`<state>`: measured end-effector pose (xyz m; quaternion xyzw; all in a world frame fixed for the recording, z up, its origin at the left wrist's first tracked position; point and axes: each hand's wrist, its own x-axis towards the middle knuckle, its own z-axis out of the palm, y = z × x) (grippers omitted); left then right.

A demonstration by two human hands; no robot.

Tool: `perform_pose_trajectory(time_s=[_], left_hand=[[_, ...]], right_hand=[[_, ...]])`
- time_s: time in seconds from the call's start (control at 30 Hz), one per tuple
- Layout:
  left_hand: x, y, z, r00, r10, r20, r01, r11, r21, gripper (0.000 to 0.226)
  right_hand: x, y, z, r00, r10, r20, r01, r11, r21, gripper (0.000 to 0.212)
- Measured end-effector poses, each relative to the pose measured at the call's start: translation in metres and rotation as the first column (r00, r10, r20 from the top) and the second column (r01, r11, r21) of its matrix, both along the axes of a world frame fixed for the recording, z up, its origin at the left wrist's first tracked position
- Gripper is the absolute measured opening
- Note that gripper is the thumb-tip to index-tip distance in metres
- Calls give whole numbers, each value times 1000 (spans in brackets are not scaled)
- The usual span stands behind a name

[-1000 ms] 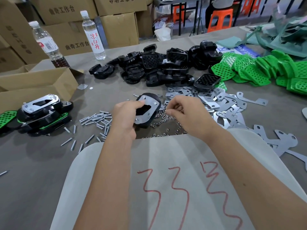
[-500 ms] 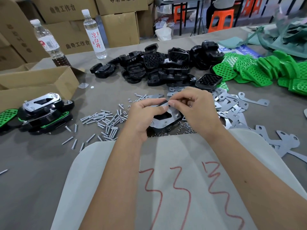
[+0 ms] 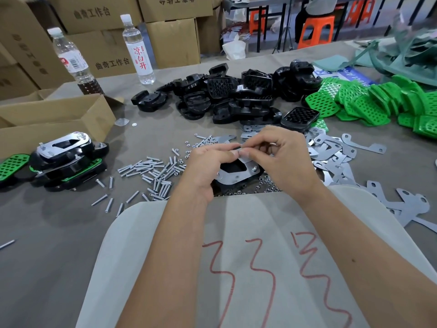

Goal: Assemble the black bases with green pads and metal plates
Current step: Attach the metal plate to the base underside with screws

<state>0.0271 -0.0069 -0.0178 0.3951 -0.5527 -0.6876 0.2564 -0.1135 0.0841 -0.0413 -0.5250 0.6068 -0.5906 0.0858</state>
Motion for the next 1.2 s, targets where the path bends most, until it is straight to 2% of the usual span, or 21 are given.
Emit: perform_pose_trajectory(time_s=[0.3,0.43,0.53,0.67,1.07,1.2], left_hand=[[3,0,3,994,-22,-106,36,991,127,21],[2,-1,2,997,6,-74,2,994,110,19],[2,-2,1,998,7,-57,-2,996,88,20],[2,-3,2,996,44,-72,-35,992,120,21],[1,-1,1,998,65,-24,-63,994,86,17],[0,-1,-1,997,71,11,-72,996,51,14]], right_hand=[[-7,3,-2,989,58,137,-68,995,68,12],[-5,2,-4,988,29,154,-41,997,73,16],[-3,3,-2,994,16,110,-24,997,74,23],[-1,4,1,999,16,30,-19,995,102,13],[-3,3,1,997,-21,-70,24,999,42,12],[-5,5,4,982,4,-188,11,997,75,15]])
